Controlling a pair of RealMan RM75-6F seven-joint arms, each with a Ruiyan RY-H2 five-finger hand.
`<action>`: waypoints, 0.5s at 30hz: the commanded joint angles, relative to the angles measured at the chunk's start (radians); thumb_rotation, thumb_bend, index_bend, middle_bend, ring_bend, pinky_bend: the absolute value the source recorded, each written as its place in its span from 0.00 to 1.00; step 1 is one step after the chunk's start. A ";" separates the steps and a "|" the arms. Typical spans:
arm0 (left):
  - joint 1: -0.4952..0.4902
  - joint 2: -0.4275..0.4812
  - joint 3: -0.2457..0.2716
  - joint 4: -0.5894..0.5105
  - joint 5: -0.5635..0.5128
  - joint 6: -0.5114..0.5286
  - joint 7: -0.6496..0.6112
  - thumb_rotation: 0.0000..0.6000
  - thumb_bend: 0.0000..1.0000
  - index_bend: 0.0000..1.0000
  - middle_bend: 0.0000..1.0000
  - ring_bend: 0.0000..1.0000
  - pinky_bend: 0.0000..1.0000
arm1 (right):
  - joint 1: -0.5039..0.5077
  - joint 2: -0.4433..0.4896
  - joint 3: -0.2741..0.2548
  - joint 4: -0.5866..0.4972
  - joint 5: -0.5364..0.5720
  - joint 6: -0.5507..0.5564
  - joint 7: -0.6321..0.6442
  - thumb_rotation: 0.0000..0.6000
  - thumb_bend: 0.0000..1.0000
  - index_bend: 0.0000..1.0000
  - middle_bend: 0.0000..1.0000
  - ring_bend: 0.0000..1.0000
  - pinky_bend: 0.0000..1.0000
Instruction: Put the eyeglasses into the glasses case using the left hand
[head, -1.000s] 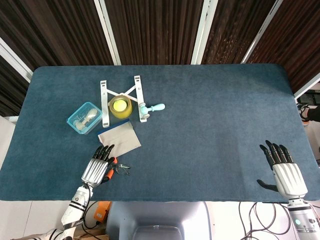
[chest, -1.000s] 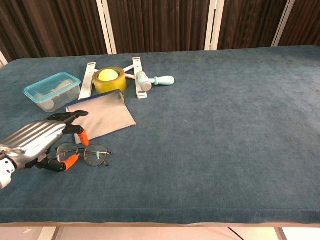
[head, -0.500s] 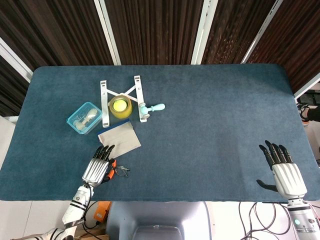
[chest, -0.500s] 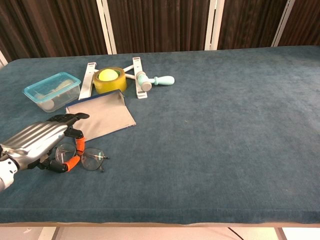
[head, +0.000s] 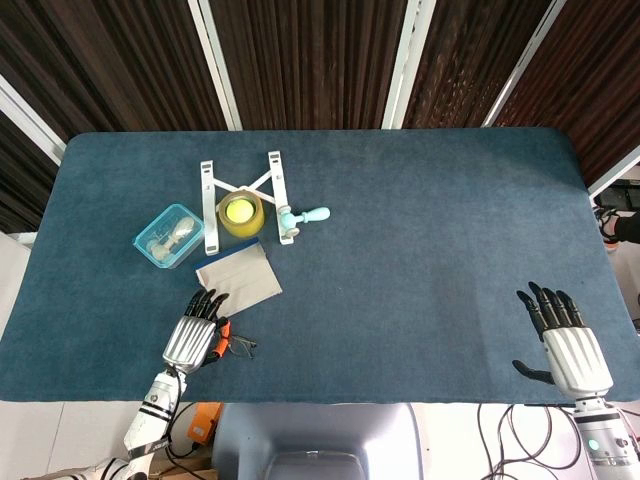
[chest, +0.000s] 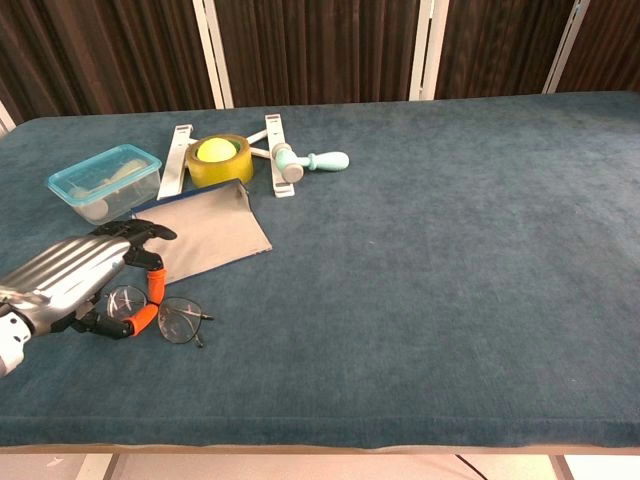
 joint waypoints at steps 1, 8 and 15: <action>-0.003 0.006 -0.011 -0.011 -0.005 0.006 0.003 1.00 0.45 0.66 0.11 0.01 0.04 | 0.000 0.000 0.000 0.000 0.000 0.000 0.000 1.00 0.18 0.00 0.00 0.00 0.00; -0.016 0.012 -0.072 -0.076 -0.051 0.028 0.033 1.00 0.46 0.66 0.12 0.01 0.05 | 0.002 0.001 -0.001 0.000 0.000 -0.003 0.002 1.00 0.18 0.00 0.00 0.00 0.00; -0.059 -0.015 -0.148 -0.115 -0.141 0.014 0.138 1.00 0.48 0.65 0.12 0.02 0.05 | 0.001 0.006 -0.002 -0.002 -0.004 -0.001 0.011 1.00 0.18 0.00 0.00 0.00 0.00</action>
